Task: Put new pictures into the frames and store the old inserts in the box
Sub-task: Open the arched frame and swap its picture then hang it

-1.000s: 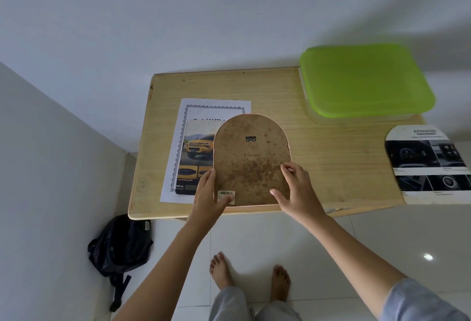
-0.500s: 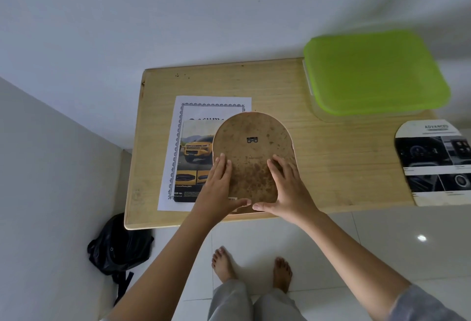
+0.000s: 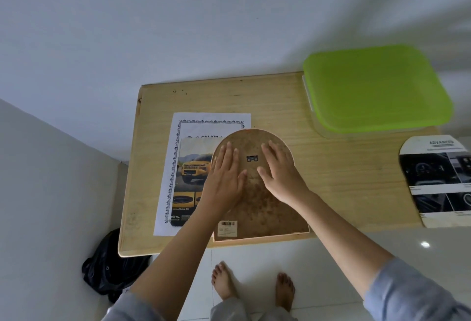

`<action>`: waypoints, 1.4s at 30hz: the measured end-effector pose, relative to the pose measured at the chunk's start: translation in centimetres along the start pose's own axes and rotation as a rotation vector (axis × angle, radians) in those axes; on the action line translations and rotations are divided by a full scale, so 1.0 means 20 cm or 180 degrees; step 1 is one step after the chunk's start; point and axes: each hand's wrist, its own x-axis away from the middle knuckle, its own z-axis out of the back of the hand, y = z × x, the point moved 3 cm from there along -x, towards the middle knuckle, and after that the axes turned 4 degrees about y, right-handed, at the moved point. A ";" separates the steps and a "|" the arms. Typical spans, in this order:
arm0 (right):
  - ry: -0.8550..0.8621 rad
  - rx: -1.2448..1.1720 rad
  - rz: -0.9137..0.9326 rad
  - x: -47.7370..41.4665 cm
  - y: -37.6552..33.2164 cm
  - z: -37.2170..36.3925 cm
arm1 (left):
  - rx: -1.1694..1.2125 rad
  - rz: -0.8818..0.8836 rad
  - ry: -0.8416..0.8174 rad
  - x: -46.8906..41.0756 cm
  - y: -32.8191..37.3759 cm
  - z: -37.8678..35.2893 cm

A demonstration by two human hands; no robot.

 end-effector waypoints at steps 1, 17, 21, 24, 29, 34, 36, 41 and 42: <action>0.0055 0.0124 0.0067 -0.03 0.01 0.00 | -0.0053 -0.0020 0.0002 -0.04 -0.01 -0.01; -0.0043 0.0846 0.0065 -0.09 0.04 -0.10 | -0.0459 -0.0099 -0.0067 -0.09 -0.06 -0.10; 0.0218 0.0371 0.0120 -0.02 0.06 -0.03 | -0.0316 0.0193 0.0161 -0.02 -0.06 -0.08; 0.0464 0.0104 -0.0033 0.10 0.11 -0.01 | -0.0074 0.0552 0.0363 0.11 -0.06 -0.11; 0.0569 -0.0533 -0.0523 0.31 0.11 -0.07 | 0.0342 0.0945 0.0376 0.32 0.01 -0.15; 0.0714 -0.1089 -0.0867 0.42 0.10 -0.09 | 0.0263 0.0885 0.0436 0.37 0.04 -0.20; 0.0694 -0.1343 -0.1105 0.41 0.10 -0.08 | 0.0187 0.0913 0.0407 0.37 0.04 -0.21; 0.0600 -0.1903 -0.1347 0.37 0.19 -0.02 | 0.0088 0.0932 0.0431 0.38 0.04 -0.21; 0.0549 -0.2118 -0.1278 0.38 0.19 -0.01 | 0.0104 0.0924 0.0444 0.38 0.03 -0.21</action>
